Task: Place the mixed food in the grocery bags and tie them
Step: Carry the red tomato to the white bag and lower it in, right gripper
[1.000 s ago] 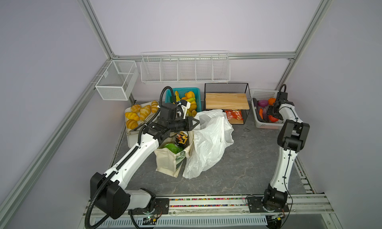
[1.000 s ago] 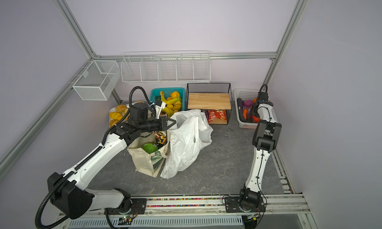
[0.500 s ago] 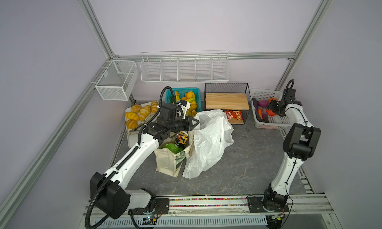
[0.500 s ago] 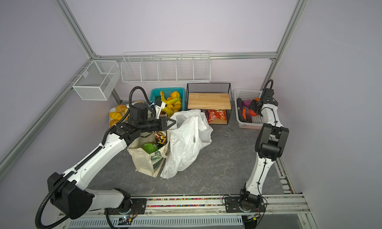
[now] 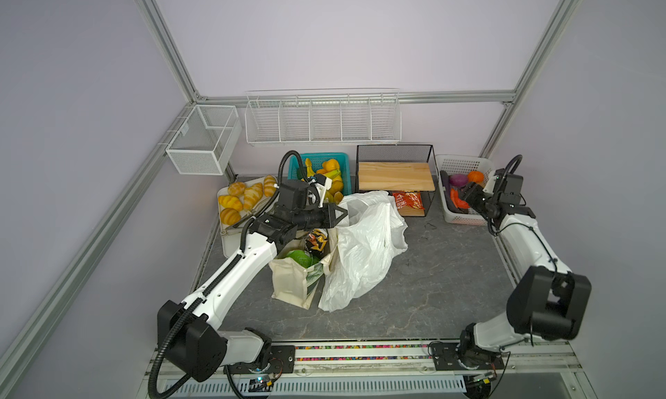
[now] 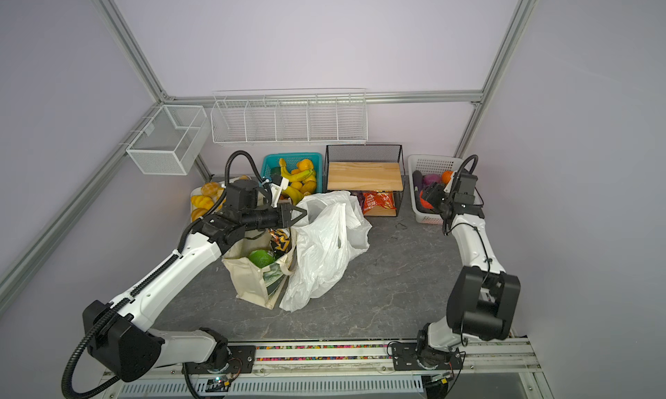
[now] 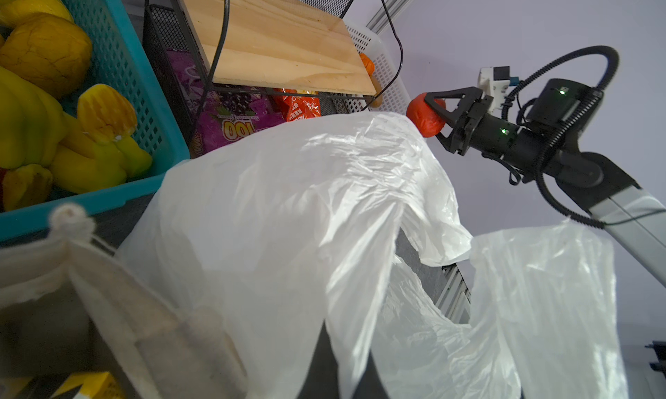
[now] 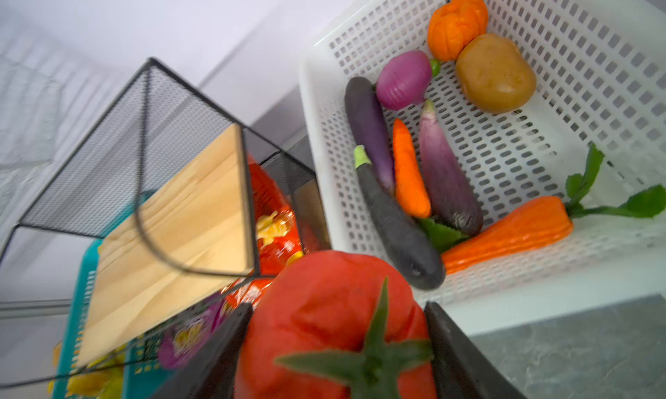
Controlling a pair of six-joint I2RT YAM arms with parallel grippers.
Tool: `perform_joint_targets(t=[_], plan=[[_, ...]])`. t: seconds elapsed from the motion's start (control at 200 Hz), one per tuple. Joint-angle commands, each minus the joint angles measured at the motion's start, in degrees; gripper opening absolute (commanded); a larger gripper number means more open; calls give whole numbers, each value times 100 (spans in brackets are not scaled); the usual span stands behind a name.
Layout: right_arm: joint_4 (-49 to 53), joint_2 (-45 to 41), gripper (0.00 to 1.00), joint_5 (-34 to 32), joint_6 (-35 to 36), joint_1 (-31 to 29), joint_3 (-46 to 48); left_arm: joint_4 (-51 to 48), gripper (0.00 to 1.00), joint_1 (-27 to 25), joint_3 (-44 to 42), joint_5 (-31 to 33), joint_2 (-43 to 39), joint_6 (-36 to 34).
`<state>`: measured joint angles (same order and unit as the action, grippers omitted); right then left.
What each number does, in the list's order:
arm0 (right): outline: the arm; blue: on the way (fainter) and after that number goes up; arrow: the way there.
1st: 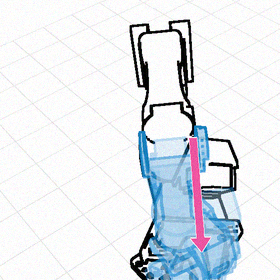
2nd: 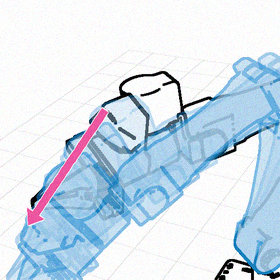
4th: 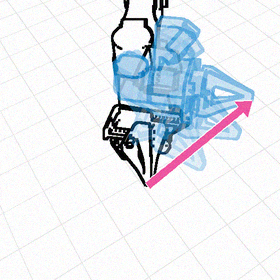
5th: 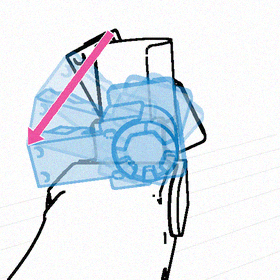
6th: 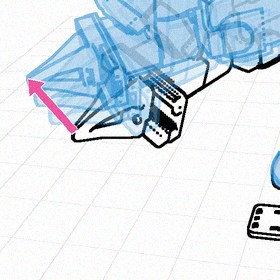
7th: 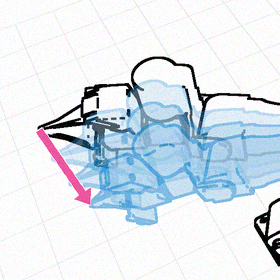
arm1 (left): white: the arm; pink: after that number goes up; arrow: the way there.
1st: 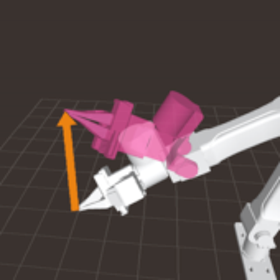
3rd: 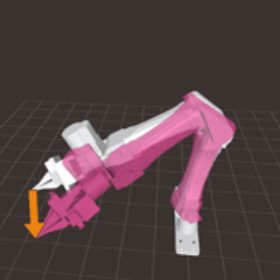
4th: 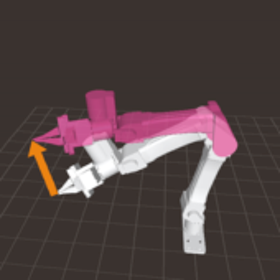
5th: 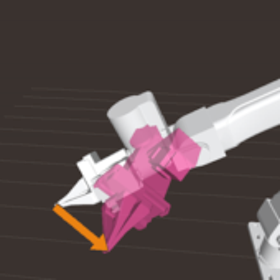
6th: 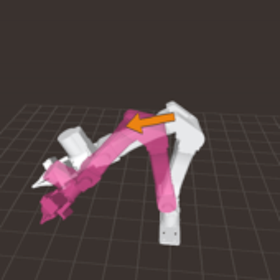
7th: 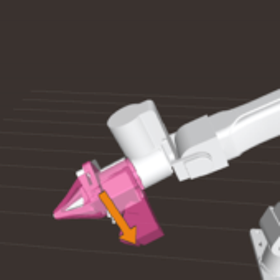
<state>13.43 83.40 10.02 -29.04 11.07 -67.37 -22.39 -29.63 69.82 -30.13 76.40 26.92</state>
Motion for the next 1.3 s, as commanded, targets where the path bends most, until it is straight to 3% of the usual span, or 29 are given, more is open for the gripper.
perform_joint_targets(t=[0.0, 0.2, 0.355, 0.54, 0.73, 1.09, 1.3], plan=[[-526, -1085, 47, -188, -247, -387, 687, 144, 0, 20, -91, -80, -36, 0], [10, -2615, 47, 332, 466, -1524, 1217, 168, 0, 22, -92, -124, 30, 55], [1129, -3037, 47, 664, 939, -2055, 1305, 174, 0, 23, -99, -98, 14, 58], [1491, -3250, 47, 1072, 1293, -2671, 1662, 157, 0, 18, -96, -37, 13, 36], [1043, -2911, 47, 1274, 1456, -3195, 1907, 141, 0, 25, -87, -67, 64, 50], [-283, -1778, 47, 1283, 1170, -3776, 1222, 138, 0, 18, -78, -185, 107, 50], [-630, -1158, 51, 556, 1035, -4317, 1244, 149, 0, 1, -74, -239, 112, 72]])
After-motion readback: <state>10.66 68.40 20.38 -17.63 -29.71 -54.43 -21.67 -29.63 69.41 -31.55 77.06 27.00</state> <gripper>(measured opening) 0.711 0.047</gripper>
